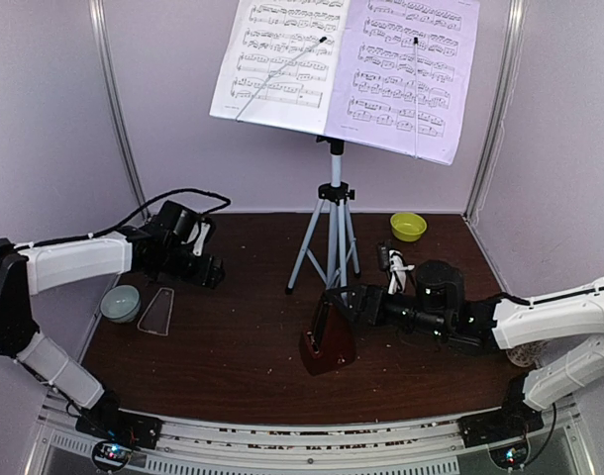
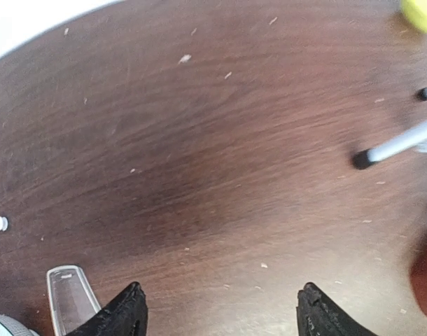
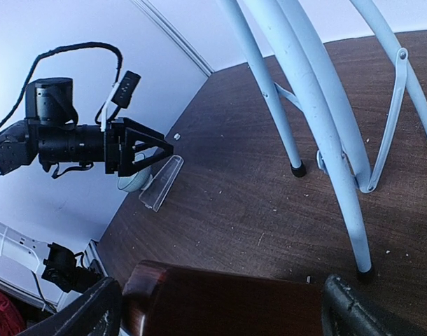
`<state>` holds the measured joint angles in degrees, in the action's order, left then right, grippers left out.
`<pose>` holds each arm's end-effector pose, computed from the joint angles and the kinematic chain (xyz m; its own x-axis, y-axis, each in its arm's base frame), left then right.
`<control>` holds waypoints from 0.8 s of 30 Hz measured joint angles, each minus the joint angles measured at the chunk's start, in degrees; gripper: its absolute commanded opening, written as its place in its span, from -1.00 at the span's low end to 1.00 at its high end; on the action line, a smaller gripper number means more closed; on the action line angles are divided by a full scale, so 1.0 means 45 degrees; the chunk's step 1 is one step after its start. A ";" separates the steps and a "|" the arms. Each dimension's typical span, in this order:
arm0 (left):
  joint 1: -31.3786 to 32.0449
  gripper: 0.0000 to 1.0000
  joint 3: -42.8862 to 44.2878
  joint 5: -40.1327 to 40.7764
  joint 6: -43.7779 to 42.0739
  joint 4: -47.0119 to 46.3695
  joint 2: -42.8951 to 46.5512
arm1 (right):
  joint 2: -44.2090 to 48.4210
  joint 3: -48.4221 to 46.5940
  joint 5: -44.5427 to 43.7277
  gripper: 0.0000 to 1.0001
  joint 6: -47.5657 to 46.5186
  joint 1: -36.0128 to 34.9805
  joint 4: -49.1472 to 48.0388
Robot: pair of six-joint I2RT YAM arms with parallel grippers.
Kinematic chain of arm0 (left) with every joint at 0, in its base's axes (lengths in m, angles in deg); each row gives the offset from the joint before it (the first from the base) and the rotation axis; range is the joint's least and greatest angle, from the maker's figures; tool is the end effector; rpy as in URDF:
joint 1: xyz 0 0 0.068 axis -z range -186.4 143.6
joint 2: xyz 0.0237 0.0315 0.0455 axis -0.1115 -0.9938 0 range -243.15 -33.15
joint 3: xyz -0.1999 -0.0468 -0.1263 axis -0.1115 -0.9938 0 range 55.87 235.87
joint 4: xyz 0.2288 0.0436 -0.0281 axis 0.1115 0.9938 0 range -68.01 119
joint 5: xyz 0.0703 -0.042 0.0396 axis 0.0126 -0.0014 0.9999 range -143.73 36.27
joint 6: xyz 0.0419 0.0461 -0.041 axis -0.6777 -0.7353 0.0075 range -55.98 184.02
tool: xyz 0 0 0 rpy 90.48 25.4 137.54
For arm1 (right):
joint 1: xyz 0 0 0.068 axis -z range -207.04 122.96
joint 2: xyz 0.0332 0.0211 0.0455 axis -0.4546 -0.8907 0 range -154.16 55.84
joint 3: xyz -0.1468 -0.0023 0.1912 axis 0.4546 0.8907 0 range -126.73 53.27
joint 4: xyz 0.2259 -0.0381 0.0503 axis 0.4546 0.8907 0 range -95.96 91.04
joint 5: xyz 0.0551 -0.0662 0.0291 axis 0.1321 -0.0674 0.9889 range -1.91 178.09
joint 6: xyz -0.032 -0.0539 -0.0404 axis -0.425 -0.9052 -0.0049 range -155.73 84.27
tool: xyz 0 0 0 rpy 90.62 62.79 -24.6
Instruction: Set up the instrument practice props
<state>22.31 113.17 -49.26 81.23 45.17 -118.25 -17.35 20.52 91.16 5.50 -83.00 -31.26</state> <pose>0.2703 -0.1423 0.1900 -0.7799 0.0907 -0.6194 0.2147 0.9682 -0.1285 0.1587 0.2407 0.2046 -0.6744 0.1774 -0.7167 -0.5477 0.5308 0.6467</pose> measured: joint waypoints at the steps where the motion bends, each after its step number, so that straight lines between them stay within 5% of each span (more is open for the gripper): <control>1: 0.0005 0.51 -0.0350 -0.0277 -0.0005 -0.0306 0.0432 | 0.0044 -0.0005 0.0000 0.99 -0.0015 0.0000 0.0068; 12: 0.2055 0.46 -0.4138 -0.3745 0.0364 -0.4556 0.2744 | 0.0821 -0.0316 -0.0034 1.00 -0.0330 -0.0136 0.1797; 24: 0.3254 0.37 -0.5338 -0.4269 0.0899 -0.7762 0.2783 | 0.1341 -0.1433 -0.1821 0.96 -0.1044 -0.1724 0.3963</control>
<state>36.95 89.15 -68.47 85.27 10.25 -105.73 -11.31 14.07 82.97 0.80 -90.76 -13.43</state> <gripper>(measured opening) 0.717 0.999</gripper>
